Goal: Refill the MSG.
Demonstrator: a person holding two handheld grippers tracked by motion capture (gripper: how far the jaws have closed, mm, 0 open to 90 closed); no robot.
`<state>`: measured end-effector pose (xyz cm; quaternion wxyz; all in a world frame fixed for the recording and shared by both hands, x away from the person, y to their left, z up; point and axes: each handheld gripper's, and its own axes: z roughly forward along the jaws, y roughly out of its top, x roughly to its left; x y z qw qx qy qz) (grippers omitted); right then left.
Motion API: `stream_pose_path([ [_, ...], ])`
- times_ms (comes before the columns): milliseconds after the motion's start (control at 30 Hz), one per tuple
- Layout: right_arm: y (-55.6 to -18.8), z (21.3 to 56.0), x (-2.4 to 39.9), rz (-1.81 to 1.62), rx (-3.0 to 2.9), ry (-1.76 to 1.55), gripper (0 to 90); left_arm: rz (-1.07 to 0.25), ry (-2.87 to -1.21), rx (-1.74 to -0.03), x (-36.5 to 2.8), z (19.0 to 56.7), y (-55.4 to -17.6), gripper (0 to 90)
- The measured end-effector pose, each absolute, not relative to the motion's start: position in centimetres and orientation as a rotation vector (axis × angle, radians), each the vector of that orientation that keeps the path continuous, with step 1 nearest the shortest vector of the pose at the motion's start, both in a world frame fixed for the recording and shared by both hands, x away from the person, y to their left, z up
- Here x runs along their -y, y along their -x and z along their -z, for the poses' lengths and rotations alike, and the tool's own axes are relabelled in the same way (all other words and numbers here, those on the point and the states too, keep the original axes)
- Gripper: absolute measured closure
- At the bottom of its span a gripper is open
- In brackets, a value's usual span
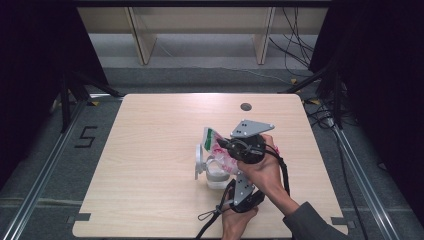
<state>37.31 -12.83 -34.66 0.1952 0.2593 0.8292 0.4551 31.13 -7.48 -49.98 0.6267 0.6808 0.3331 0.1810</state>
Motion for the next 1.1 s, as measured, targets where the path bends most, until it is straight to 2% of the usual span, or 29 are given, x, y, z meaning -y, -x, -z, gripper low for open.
stream_pose_path([
  [1100,-37.36,34.56,12.58,-1.273,-2.34,-0.722,90.0,-0.42,-1.557,-0.763,7.34,49.85,-31.1,72.2],
])
